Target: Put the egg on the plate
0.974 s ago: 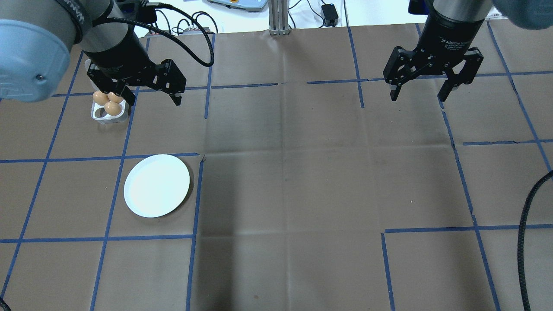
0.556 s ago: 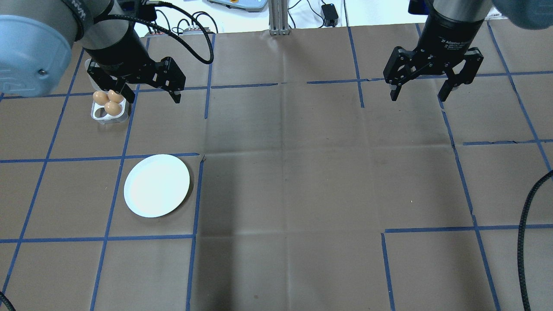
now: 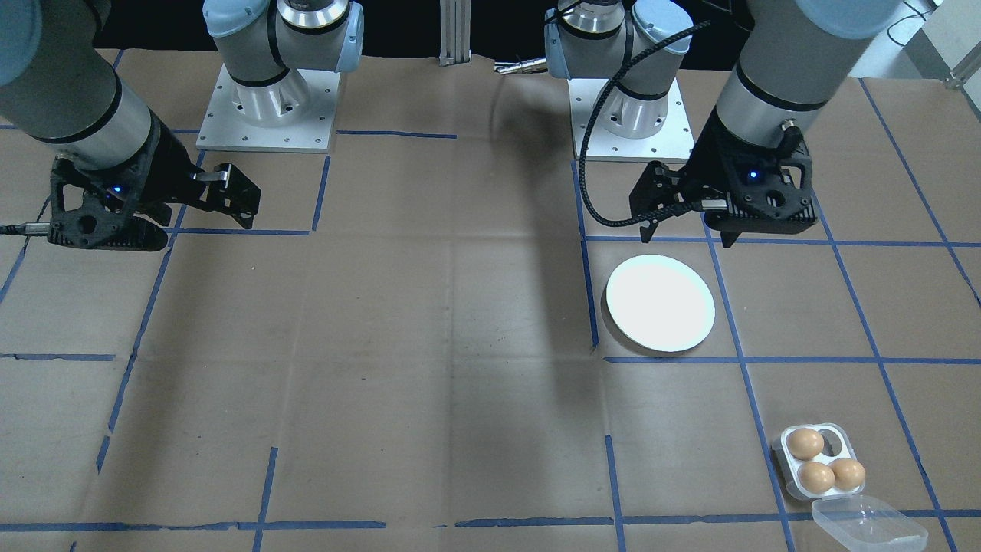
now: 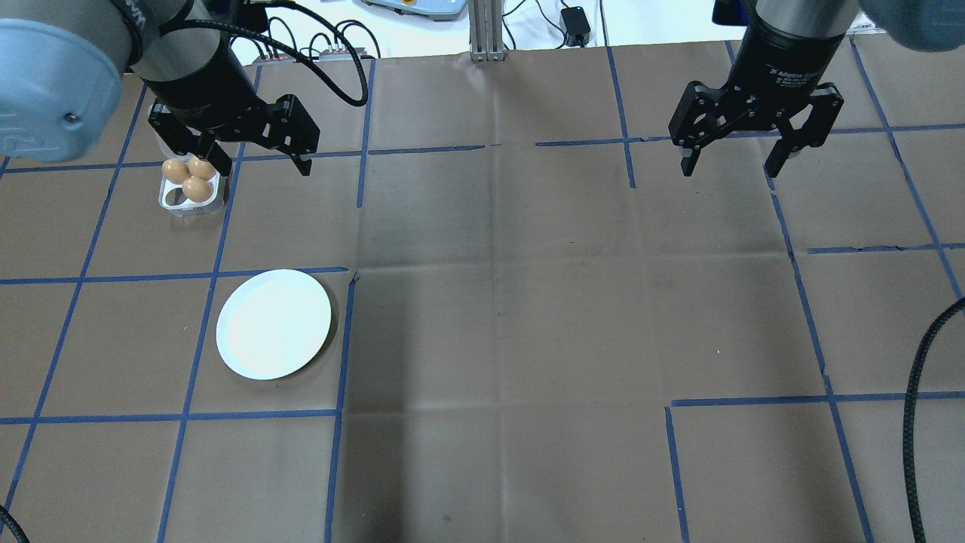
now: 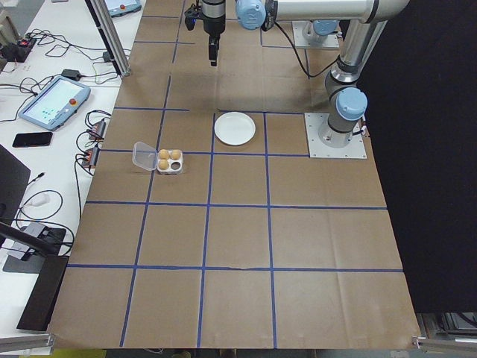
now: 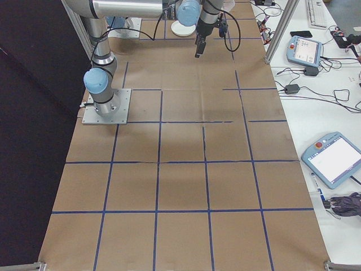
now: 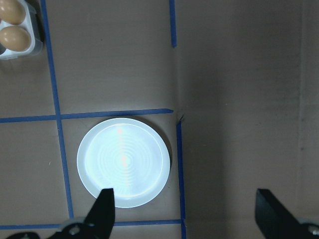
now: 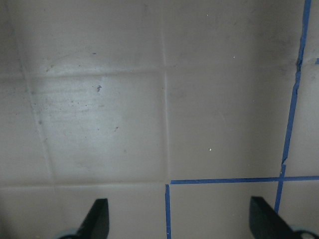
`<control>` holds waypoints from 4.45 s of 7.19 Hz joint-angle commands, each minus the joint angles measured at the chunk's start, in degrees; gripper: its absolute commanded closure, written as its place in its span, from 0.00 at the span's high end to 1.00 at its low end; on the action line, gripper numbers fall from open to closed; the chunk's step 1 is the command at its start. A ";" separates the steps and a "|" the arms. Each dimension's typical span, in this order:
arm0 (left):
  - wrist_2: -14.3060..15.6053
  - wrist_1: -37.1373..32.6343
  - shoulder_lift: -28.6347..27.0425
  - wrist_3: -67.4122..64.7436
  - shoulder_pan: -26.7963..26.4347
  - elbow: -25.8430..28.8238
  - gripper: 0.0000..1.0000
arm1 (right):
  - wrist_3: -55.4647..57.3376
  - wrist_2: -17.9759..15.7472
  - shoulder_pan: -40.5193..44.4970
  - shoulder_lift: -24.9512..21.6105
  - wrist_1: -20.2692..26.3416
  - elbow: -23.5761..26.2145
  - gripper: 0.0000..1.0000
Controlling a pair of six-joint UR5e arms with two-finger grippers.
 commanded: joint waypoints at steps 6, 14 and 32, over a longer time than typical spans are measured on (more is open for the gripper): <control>-0.52 6.08 -27.85 14.84 17.72 24.21 1.00 | 0.00 -0.08 0.00 0.00 0.00 0.00 1.00; 0.00 25.33 -31.03 14.76 17.72 4.28 0.99 | 0.00 0.01 0.00 0.00 0.00 0.00 1.00; 0.09 18.72 -8.85 3.80 11.59 -14.89 0.25 | 0.00 0.01 0.00 0.00 0.00 0.00 1.00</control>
